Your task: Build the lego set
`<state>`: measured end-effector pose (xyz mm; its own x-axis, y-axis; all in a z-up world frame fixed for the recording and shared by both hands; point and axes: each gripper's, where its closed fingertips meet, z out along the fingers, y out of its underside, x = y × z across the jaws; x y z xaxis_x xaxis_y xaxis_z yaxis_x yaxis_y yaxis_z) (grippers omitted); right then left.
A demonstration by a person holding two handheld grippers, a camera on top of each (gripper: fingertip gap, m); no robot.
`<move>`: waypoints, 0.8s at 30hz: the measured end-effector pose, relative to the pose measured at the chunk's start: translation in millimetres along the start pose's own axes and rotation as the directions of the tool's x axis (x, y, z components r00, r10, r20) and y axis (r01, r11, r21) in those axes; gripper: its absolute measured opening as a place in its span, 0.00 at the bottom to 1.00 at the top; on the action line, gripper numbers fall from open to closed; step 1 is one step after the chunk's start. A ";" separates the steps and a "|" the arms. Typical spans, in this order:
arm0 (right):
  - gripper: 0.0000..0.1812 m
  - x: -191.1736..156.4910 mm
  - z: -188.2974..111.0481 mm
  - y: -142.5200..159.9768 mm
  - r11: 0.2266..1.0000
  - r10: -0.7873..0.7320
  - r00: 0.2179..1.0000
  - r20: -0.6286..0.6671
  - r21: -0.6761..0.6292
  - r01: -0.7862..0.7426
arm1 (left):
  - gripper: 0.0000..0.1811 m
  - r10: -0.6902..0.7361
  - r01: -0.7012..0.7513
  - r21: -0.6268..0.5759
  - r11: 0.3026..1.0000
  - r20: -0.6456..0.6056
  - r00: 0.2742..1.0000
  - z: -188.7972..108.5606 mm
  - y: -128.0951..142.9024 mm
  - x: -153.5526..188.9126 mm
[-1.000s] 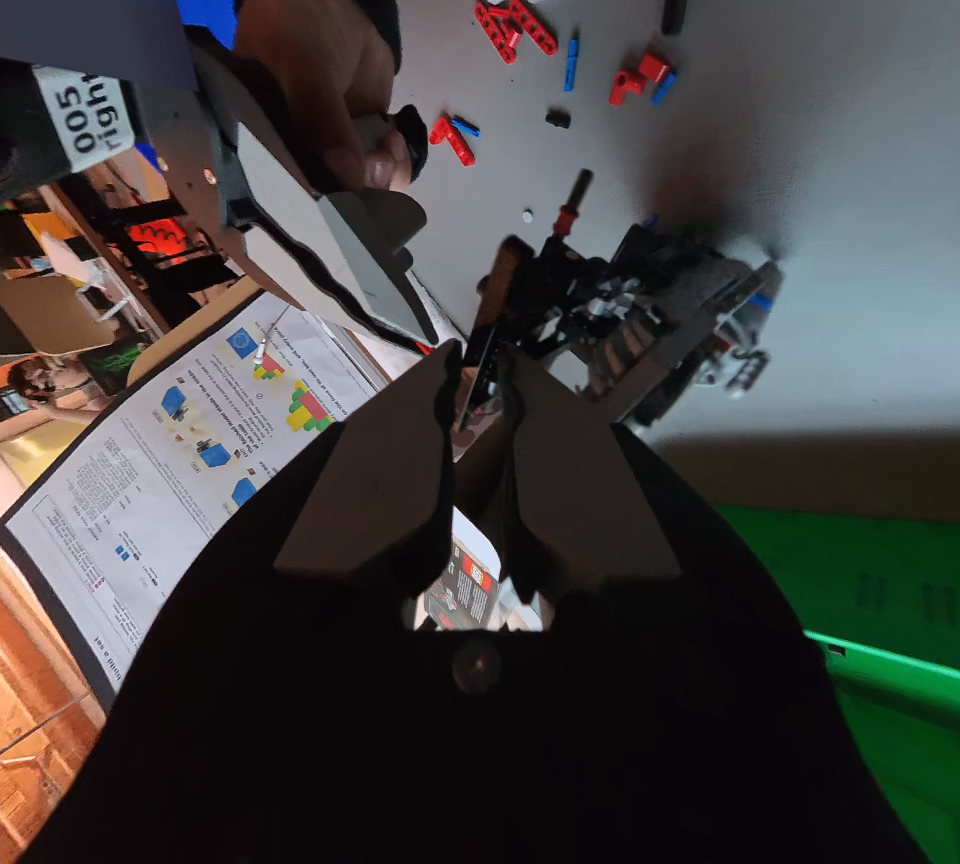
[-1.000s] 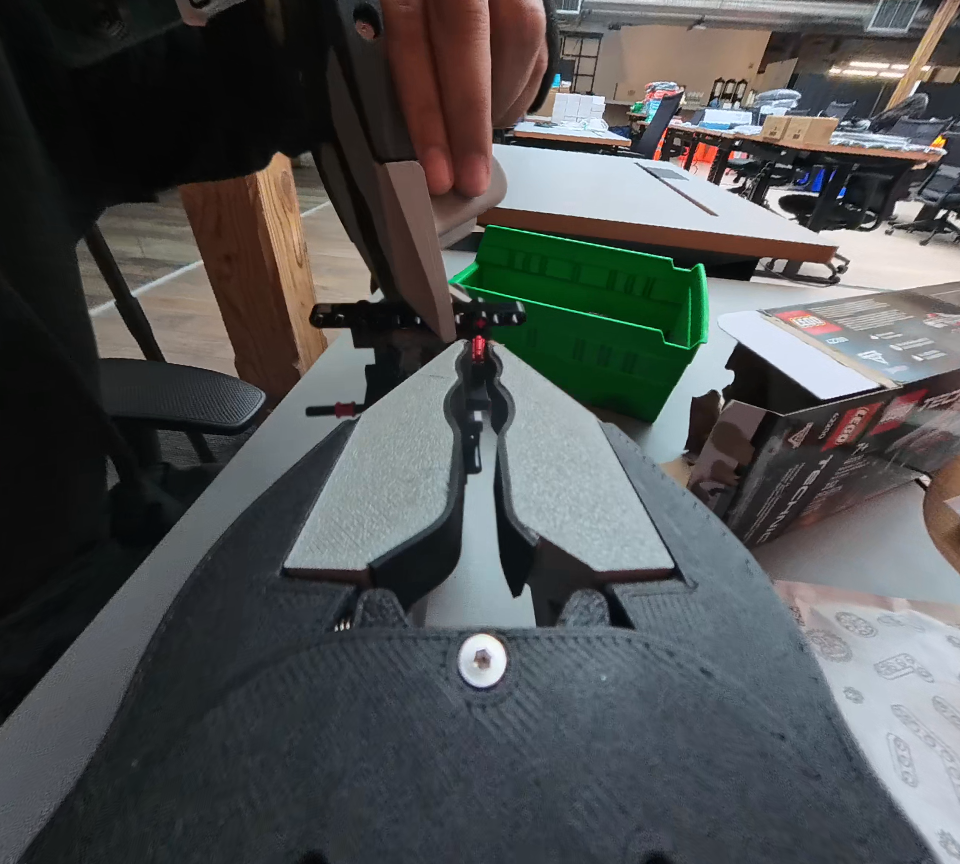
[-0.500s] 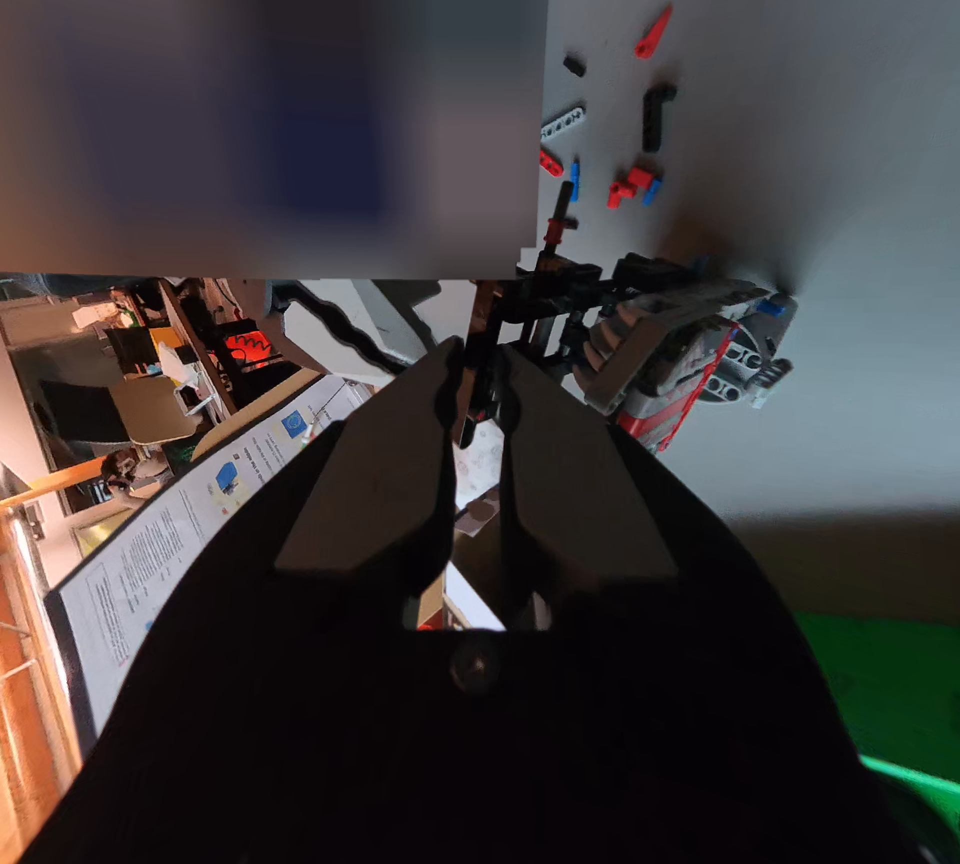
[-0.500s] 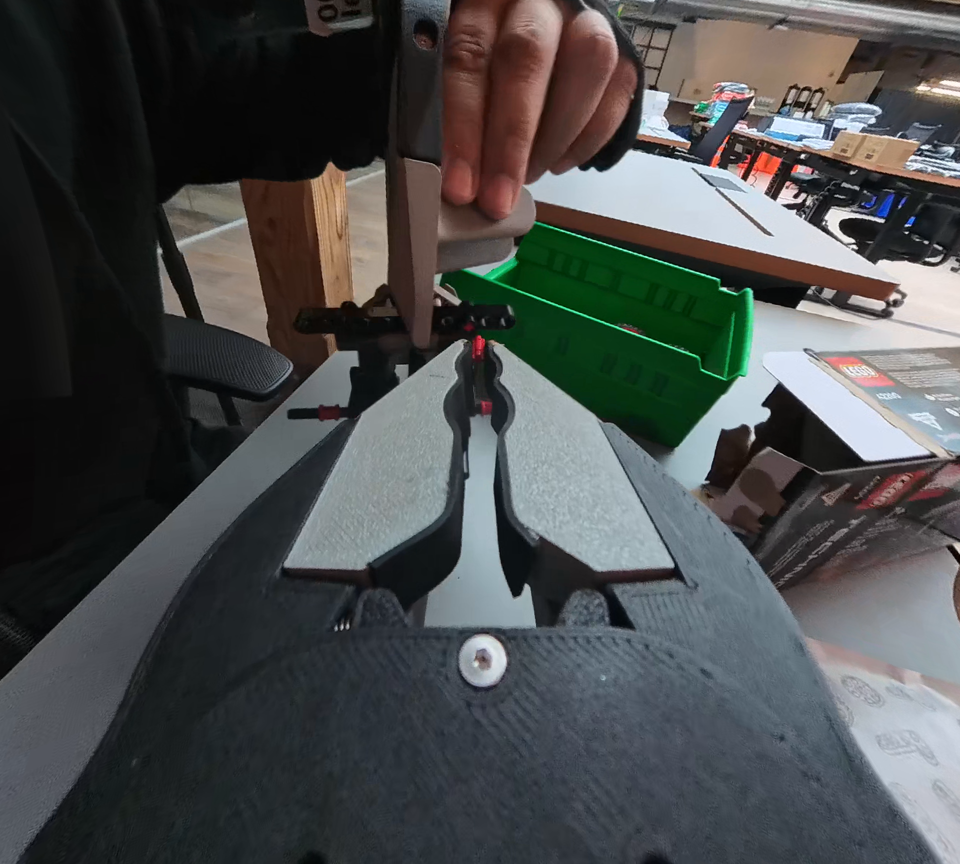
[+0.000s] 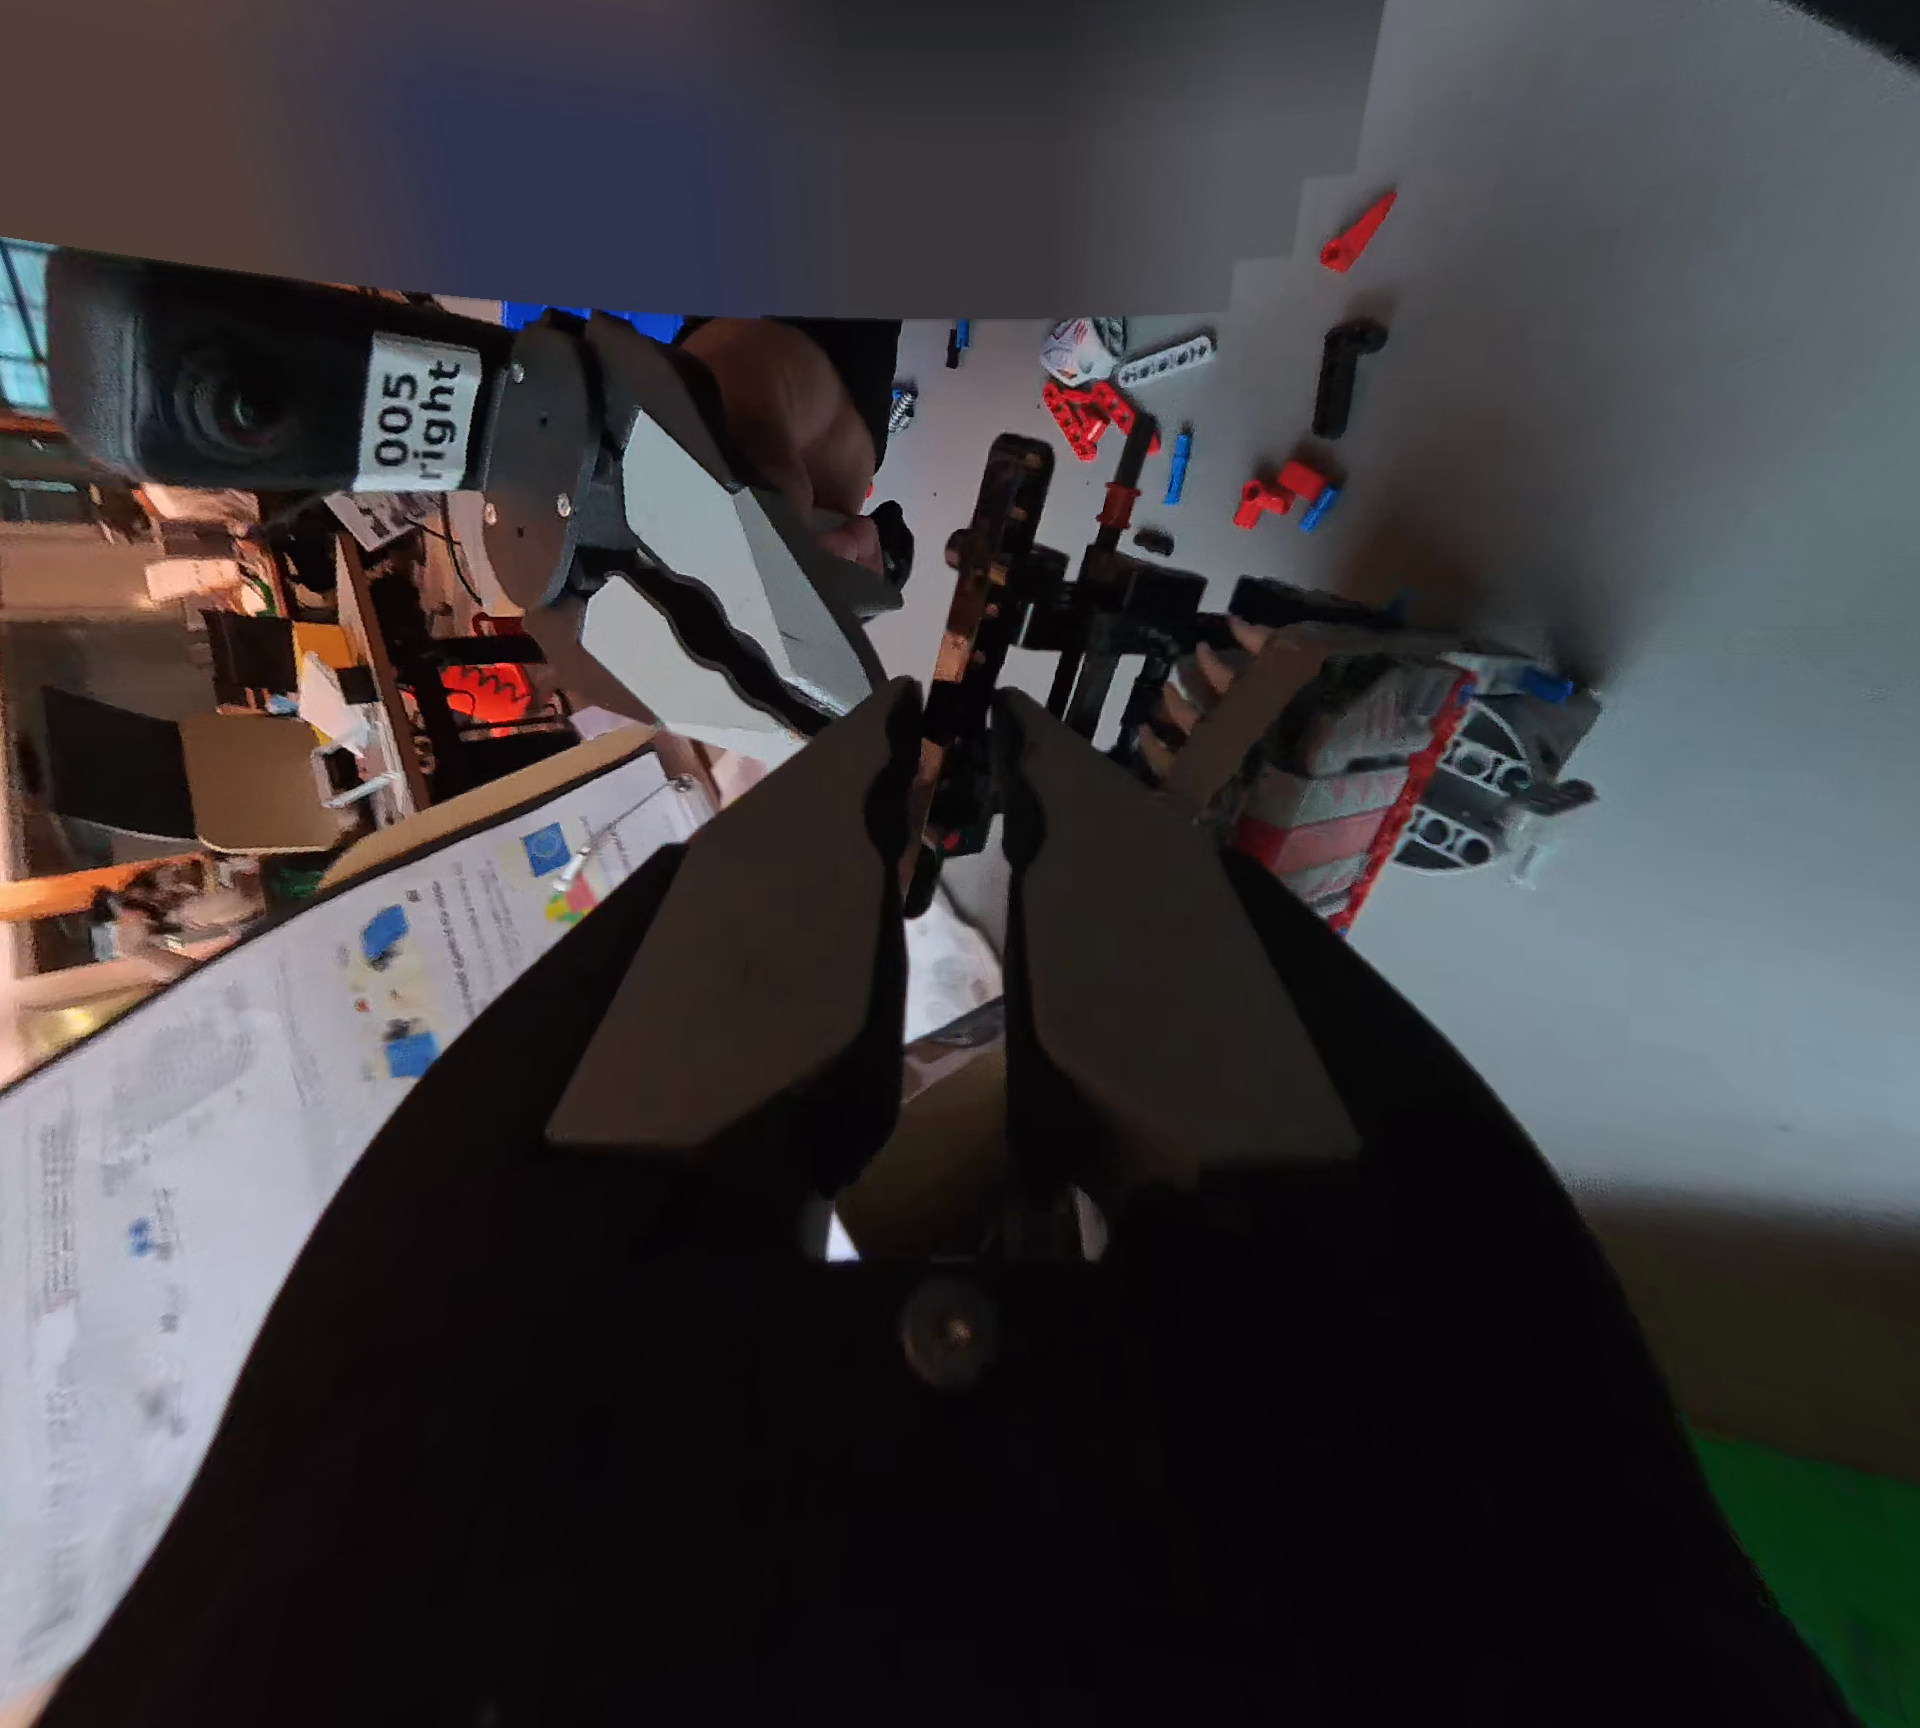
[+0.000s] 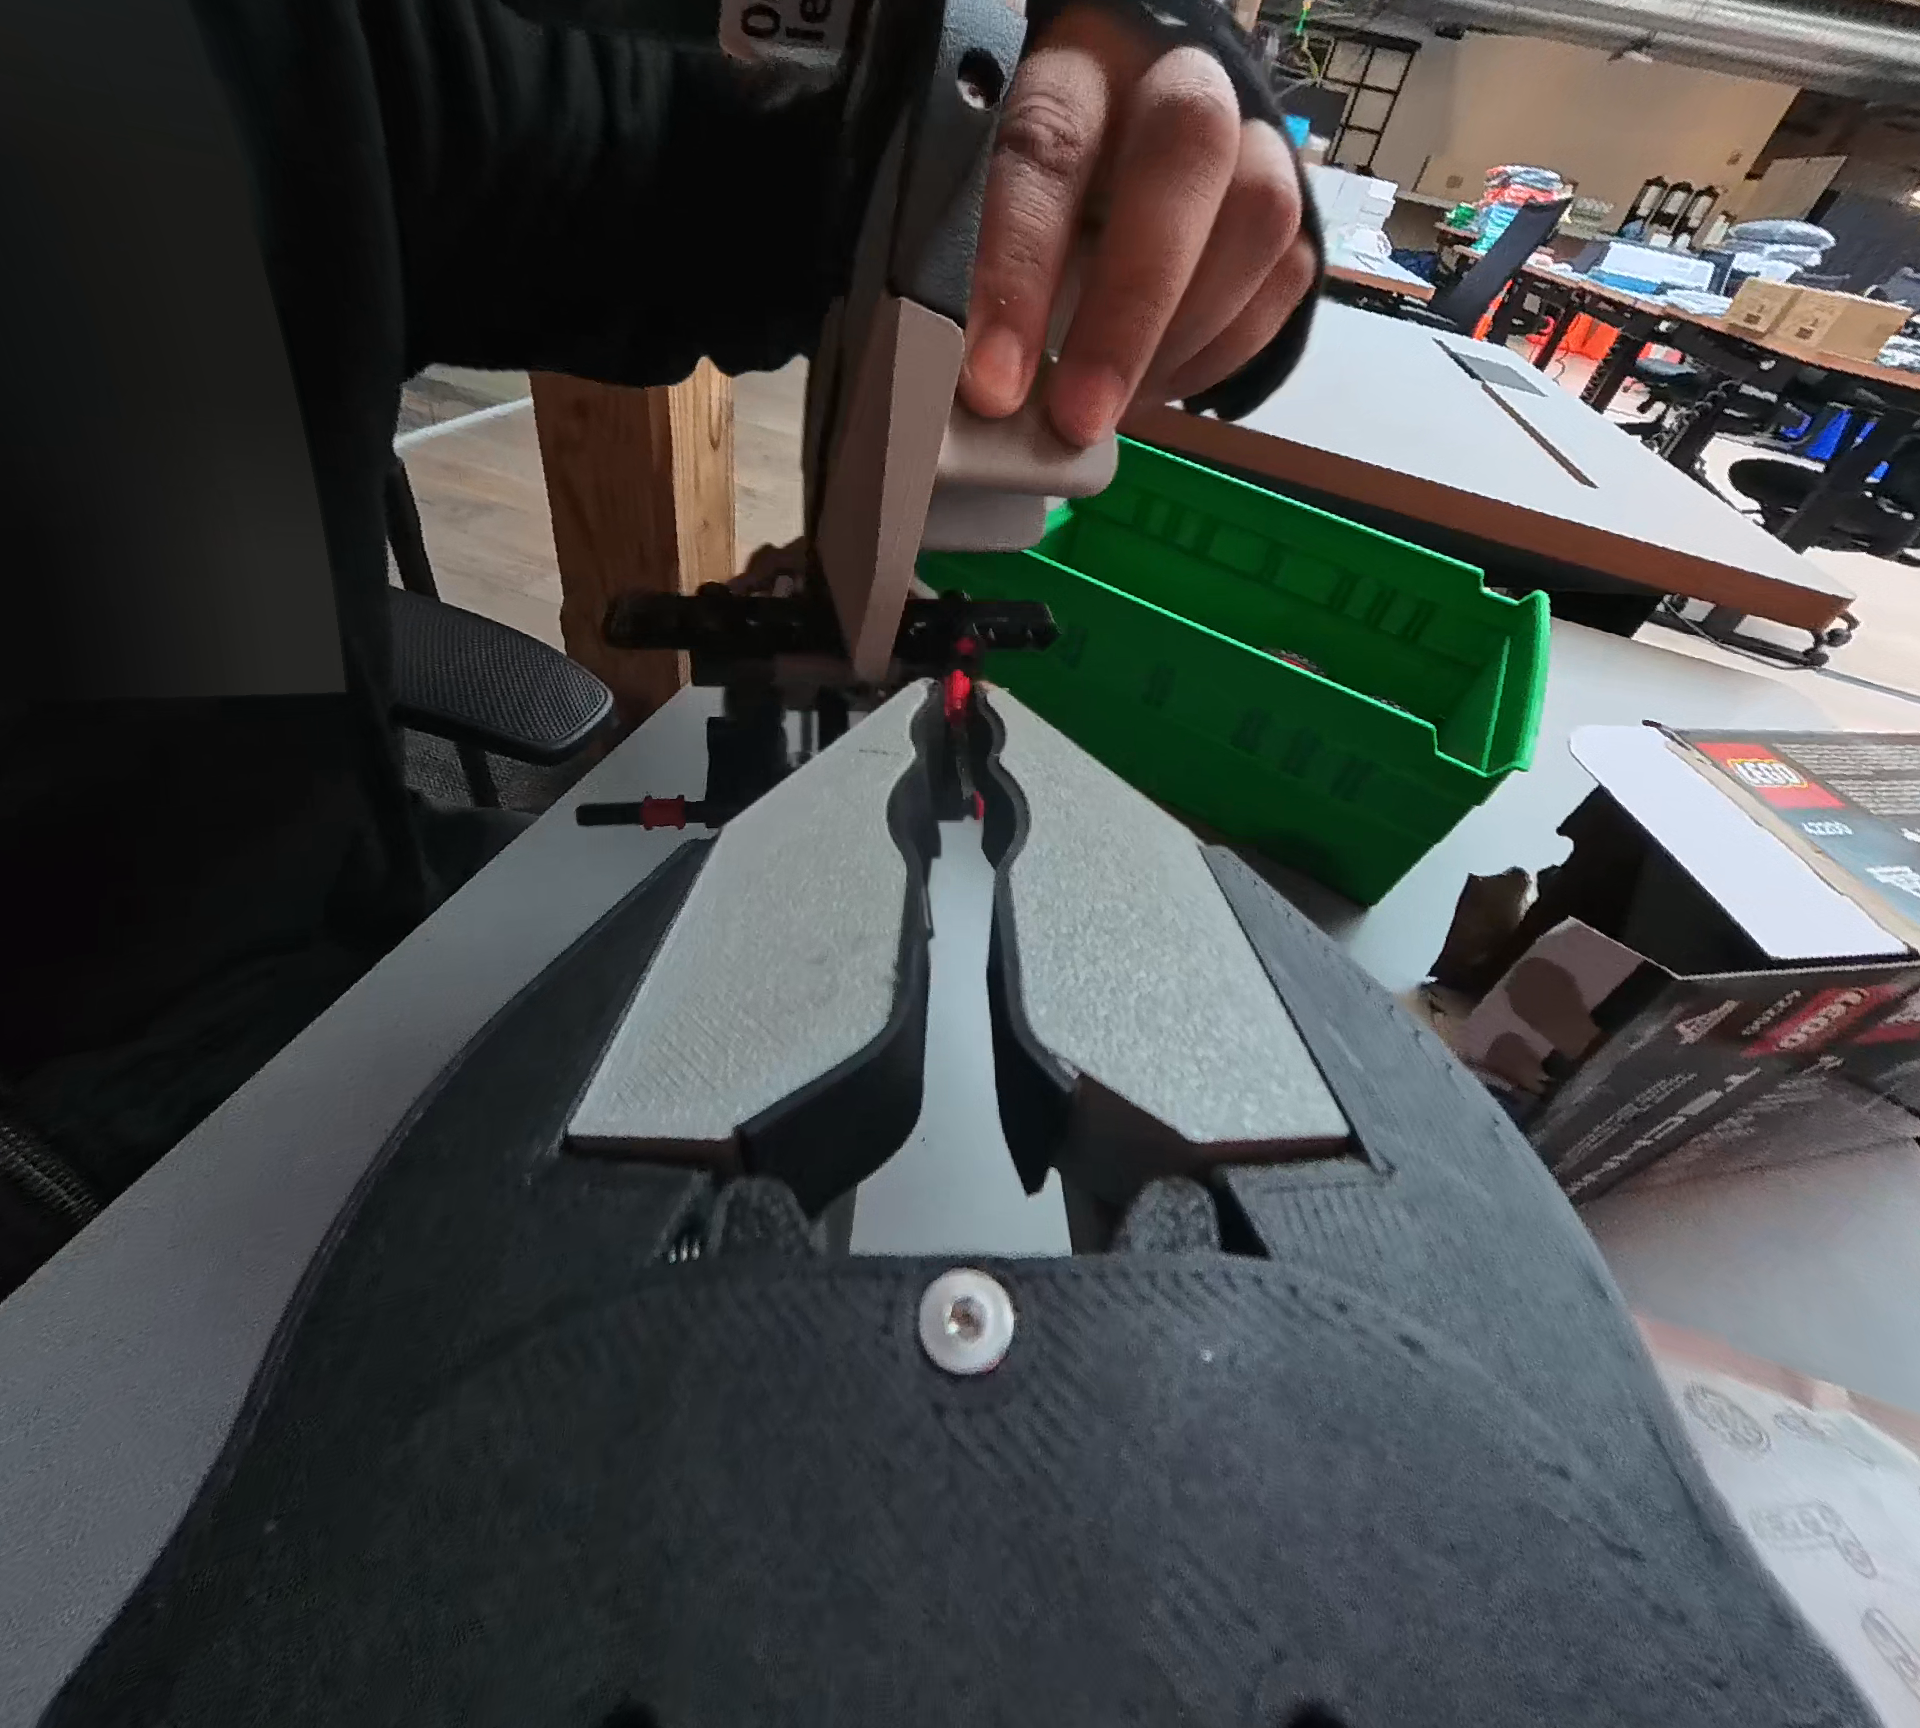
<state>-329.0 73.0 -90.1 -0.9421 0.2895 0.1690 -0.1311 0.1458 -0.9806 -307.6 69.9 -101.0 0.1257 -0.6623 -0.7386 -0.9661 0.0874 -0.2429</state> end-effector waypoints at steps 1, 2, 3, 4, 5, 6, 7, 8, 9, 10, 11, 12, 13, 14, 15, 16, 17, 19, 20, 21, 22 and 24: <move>0.00 0.6 -0.7 0.0 1.000 0.003 1.000 -0.002 0.002 -0.003 | 0.06 -0.035 0.035 0.012 0.999 0.002 0.999 -0.9 -1.2 0.8; 0.00 1.4 -1.5 -0.2 1.000 0.007 1.000 -0.003 0.004 -0.007 | 0.06 -0.064 0.064 0.020 0.998 -0.001 0.998 -2.1 -2.0 1.7; 0.00 2.0 -2.1 0.0 1.000 0.013 1.000 -0.004 0.005 -0.013 | 0.07 -0.094 0.094 0.021 0.995 -0.009 0.996 -3.2 -1.2 2.5; 0.00 2.2 -2.5 0.1 1.000 0.020 1.000 -0.001 0.005 -0.020 | 0.08 -0.127 0.127 0.015 0.992 -0.012 0.992 -4.4 0.9 2.1; 0.00 2.4 -2.9 0.3 1.000 0.027 1.000 0.002 0.007 -0.027 | 0.13 -0.150 0.150 0.003 0.989 0.000 0.989 -5.9 4.4 -0.6; 0.00 2.2 -3.0 0.3 0.999 0.035 0.999 0.008 0.008 -0.035 | 0.18 -0.167 0.168 -0.009 0.986 0.022 0.986 -8.2 7.9 -5.0; 0.00 1.1 -3.0 0.5 0.999 0.046 0.999 0.021 0.009 -0.046 | 0.23 -0.192 0.192 -0.010 0.981 0.035 0.981 -11.4 9.5 -8.8; 0.00 -0.3 -2.9 0.5 0.998 0.057 0.998 0.035 0.009 -0.058 | 0.26 -0.220 0.220 -0.002 0.975 0.027 0.975 -15.5 9.4 -10.4; 0.00 -1.2 -2.6 0.3 0.998 0.064 0.997 0.045 0.009 -0.064 | 0.25 -0.248 0.248 0.005 0.969 0.010 0.969 -20.6 9.5 -11.6; 0.00 -2.2 -2.2 0.5 0.998 0.067 0.996 0.054 0.007 -0.067 | 0.22 -0.272 0.272 0.010 0.962 -0.012 0.962 -26.0 10.6 -12.7; 0.00 -3.2 -1.7 1.2 0.997 0.071 0.995 0.066 0.001 -0.072 | 0.20 -0.300 0.301 0.013 0.954 -0.037 0.953 -31.0 13.1 -14.0; 0.00 -3.5 -1.3 1.6 0.997 0.078 0.994 0.073 -0.002 -0.079 | 0.21 -0.340 0.342 0.015 0.940 -0.080 0.937 -34.7 16.5 -13.6; 0.00 -3.2 -1.3 1.1 0.996 0.091 0.993 0.078 0.003 -0.092 | 0.21 -0.382 0.387 0.017 0.922 -0.133 0.915 -37.1 19.4 -13.0; 0.00 -3.2 -1.3 -0.4 0.994 0.110 0.990 0.086 0.011 -0.112 | 0.20 -0.422 0.434 0.028 0.901 -0.184 0.888 -38.3 20.5 -13.0; 0.00 -2.8 -1.3 -1.9 0.992 0.126 0.988 0.087 0.019 -0.128 | 0.20 -0.460 0.479 0.041 0.877 -0.215 0.862 -38.0 21.3 -15.8; 0.00 -1.1 -0.9 -2.6 0.991 0.130 0.989 0.077 0.021 -0.132 | 0.24 -0.501 0.522 0.043 0.852 -0.223 0.836 -36.2 22.5 -19.8; 0.00 0.8 -0.1 -1.8 0.992 0.124 0.990 0.063 0.013 -0.125 | 0.26 -0.533 0.553 0.026 0.833 -0.231 0.814 -34.0 24.2 -20.7; 0.00 3.8 0.7 1.4 0.993 0.117 0.992 0.049 -0.010 -0.116 | 0.29 -0.663 0.667 -0.024 0.745 -0.140 0.736 -25.5 36.4 -30.5; 0.00 6.1 0.3 2.6 0.992 0.124 0.991 0.040 -0.013 -0.124 | 0.37 -0.770 0.767 -0.065 0.638 -0.081 0.633 -21.8 46.0 -32.1; 0.00 7.5 -0.3 3.4 0.990 0.137 0.990 0.037 -0.010 -0.137 | 0.47 -0.854 0.845 -0.118 0.521 -0.084 0.514 -20.1 46.4 -22.8; 0.00 7.4 -1.2 4.3 0.989 0.149 0.988 0.043 -0.009 -0.149 | 0.55 -0.910 0.894 -0.178 0.412 -0.121 0.395 -20.4 40.0 -7.8; 0.00 7.3 -2.7 6.6 0.989 0.149 0.988 0.045 -0.022 -0.149 | 0.61 -0.972 0.933 -0.274 0.232 -0.086 0.217 -21.1 32.2 13.5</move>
<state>-336.0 78.7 -95.1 -0.9640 0.2653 0.0160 0.0170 0.1215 -0.9924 -341.7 48.1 -105.5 0.9475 -0.2922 0.1300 -0.1685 -0.8017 -0.5735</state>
